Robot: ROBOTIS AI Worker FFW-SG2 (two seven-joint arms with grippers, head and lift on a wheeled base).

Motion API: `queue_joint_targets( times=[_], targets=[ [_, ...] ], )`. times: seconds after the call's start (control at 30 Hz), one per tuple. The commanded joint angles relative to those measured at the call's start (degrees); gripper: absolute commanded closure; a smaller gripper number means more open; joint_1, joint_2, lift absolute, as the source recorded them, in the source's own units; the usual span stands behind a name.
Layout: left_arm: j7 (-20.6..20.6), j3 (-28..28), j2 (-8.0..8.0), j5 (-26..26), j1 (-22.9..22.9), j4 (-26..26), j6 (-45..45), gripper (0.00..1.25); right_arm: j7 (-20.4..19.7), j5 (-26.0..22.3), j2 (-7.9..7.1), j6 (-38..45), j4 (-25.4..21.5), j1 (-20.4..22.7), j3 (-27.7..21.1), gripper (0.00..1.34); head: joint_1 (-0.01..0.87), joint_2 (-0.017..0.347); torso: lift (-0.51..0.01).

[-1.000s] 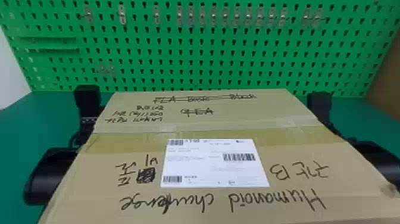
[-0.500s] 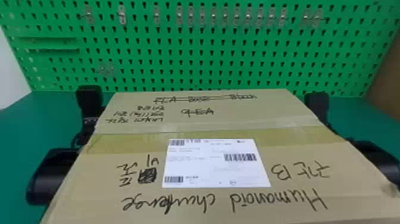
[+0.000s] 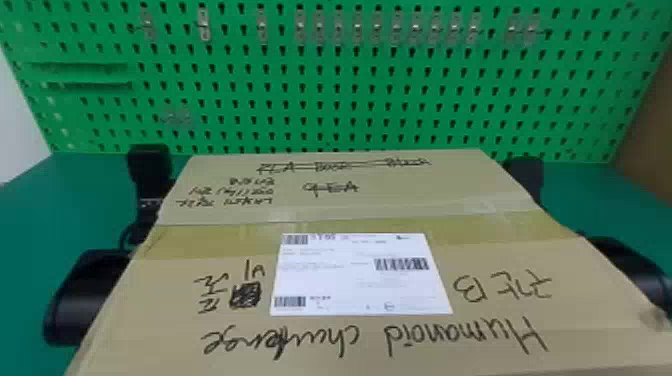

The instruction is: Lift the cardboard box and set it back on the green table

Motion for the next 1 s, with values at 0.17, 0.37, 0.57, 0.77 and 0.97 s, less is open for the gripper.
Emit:
queue_joint_targets(
  times=[0.17, 0.37, 0.57, 0.77, 0.97],
  targets=[
    [0.0, -0.2, 0.00, 0.0, 0.0, 0.0, 0.0, 0.24, 0.0, -0.2, 0.14, 0.0, 0.3, -0.2, 0.7, 0.09, 0.566, 0.054, -0.183],
    [0.0, -0.2, 0.00, 0.1, 0.0, 0.1, 0.0, 0.24, 0.0, -0.3, 0.23, -0.2, 0.4, -0.4, 1.1, 0.09, 0.566, 0.054, -0.183],
    [0.0, -0.2, 0.00, 0.1, 0.0, 0.1, 0.0, 0.24, 0.0, -0.3, 0.23, -0.2, 0.4, -0.4, 1.1, 0.09, 0.566, 0.054, -0.183],
    [0.0, -0.4, -0.09, 0.1, 0.0, 0.2, 0.0, 0.24, 0.0, -0.3, 0.40, -0.2, 0.5, -0.5, 1.4, 0.09, 0.566, 0.054, -0.183],
    [0.0, -0.2, -0.09, 0.1, 0.0, 0.2, 0.0, 0.24, 0.0, -0.3, 0.31, -0.2, 0.6, -0.5, 1.3, 0.09, 0.566, 0.054, -0.183]
  ],
)
